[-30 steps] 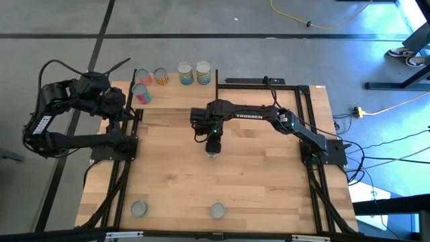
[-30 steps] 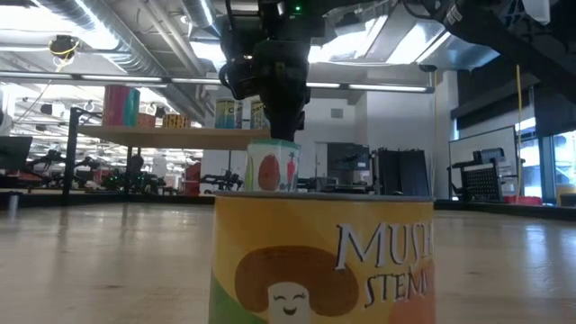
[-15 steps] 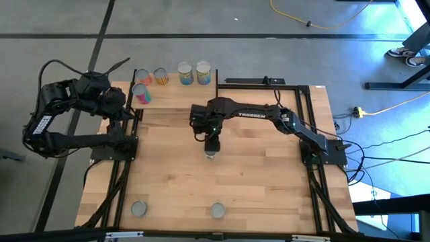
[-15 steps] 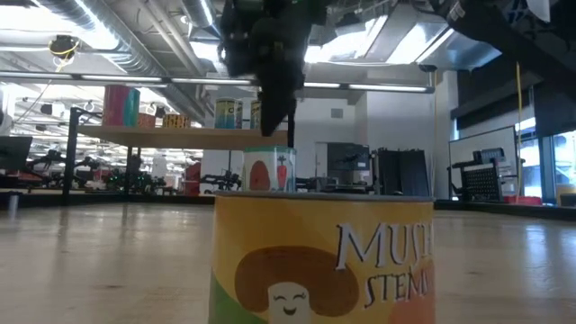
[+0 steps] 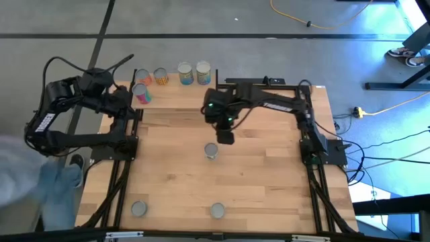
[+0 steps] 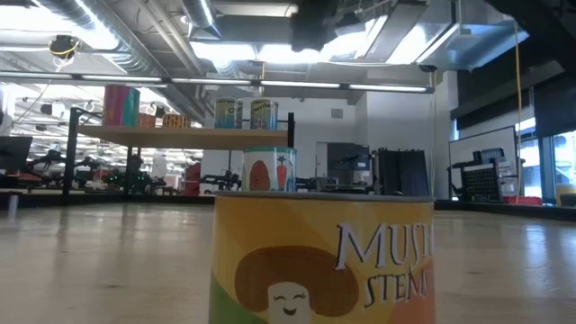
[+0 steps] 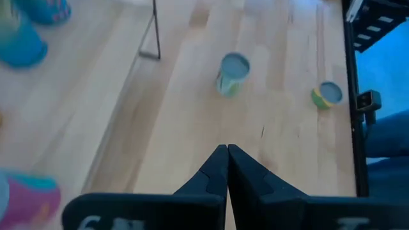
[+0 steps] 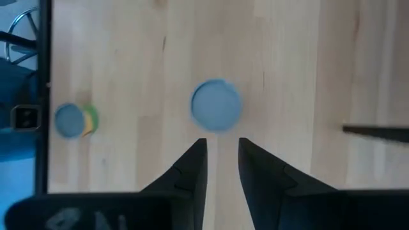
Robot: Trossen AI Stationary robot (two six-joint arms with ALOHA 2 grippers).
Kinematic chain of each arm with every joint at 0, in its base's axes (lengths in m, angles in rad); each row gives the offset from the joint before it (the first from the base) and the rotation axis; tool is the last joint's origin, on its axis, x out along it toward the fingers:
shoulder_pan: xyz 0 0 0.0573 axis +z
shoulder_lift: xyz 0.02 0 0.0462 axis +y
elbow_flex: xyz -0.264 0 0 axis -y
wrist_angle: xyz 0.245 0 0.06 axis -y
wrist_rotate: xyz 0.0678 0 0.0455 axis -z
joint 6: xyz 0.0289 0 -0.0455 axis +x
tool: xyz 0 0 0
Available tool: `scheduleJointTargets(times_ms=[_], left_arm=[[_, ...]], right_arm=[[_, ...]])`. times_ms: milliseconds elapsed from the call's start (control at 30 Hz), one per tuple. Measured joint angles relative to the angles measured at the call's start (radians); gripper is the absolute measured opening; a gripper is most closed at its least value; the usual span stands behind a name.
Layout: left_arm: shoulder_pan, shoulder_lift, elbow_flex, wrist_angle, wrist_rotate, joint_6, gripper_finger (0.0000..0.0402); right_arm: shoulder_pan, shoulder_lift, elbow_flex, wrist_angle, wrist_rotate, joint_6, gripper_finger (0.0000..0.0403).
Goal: Pick and place cans onto a shelf
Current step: Put the canned mixed vegetables on the shelf
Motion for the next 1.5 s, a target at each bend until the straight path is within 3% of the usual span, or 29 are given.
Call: scheduleJointTargets(times_ms=[300, 533, 733, 1000, 1133, 1300, 1500], left_arm=[[-0.004, 0.047, 0.0, 0.115, 0.056, 0.077, 0.0], [-0.092, 0.127, 0.0, 0.178, 0.13, 0.153, 0.0], [-0.167, 0.202, 0.001, 0.309, 0.151, 0.049, 0.0008], [-0.214, 0.362, 0.0, 0.303, 0.14, -0.017, 0.0057], [-0.264, 0.448, 0.0, 0.304, 0.14, 0.092, 0.0065], [-0.355, 0.56, 0.0, 0.31, 0.132, 0.359, 0.0063], [-0.459, 0.705, 0.0, 0.323, 0.023, 0.569, 0.0064]], right_arm=[[0.04, -0.179, 0.0, -0.103, -0.002, 0.087, 0.009], [0.09, -0.283, 0.0, -0.132, -0.002, 0.107, 0.009], [0.14, -0.355, 0.001, -0.132, -0.018, 0.13, 0.009], [0.183, -0.404, 0.001, -0.13, -0.018, 0.13, 0.009], [0.183, -0.432, 0.001, -0.13, -0.018, 0.129, 0.009], [0.183, -0.485, 0.001, -0.13, -0.018, 0.127, 0.009], [0.183, -0.542, 0.001, -0.13, -0.018, 0.128, 0.009]])
